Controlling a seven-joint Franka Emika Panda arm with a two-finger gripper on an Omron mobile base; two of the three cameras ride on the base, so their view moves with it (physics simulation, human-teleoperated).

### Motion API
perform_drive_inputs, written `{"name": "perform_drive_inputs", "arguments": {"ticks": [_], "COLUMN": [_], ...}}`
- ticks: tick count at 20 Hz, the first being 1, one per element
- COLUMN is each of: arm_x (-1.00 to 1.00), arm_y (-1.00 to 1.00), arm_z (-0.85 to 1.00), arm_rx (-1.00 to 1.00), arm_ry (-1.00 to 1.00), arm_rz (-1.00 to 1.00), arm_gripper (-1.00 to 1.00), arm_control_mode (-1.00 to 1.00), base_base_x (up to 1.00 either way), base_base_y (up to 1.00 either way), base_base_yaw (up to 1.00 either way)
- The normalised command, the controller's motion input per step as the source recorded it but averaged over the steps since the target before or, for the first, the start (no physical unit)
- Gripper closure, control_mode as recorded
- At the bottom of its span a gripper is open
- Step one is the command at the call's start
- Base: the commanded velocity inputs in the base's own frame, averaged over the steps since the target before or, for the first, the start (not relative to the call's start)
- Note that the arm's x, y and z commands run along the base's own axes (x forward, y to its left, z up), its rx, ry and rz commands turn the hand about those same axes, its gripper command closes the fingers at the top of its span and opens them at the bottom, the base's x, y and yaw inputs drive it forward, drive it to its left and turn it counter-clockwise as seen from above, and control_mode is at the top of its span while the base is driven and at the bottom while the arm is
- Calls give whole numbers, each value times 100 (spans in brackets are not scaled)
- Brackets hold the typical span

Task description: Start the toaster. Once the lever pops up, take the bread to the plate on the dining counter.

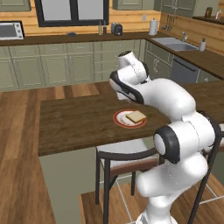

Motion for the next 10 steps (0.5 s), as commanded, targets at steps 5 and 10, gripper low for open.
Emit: {"name": "perform_drive_inputs", "arguments": {"ticks": [5,10], "arm_x": [-100,-100], "arm_y": [8,0], "arm_z": [-5,-25], "arm_rx": [-3,-1], "arm_ry": [-41,-32], "arm_rz": [1,7], "arm_gripper": [-100,-100], "arm_control_mode": [-100,-100], "base_base_x": [0,0], "base_base_y": [0,0], "base_base_yaw": [0,0]}}
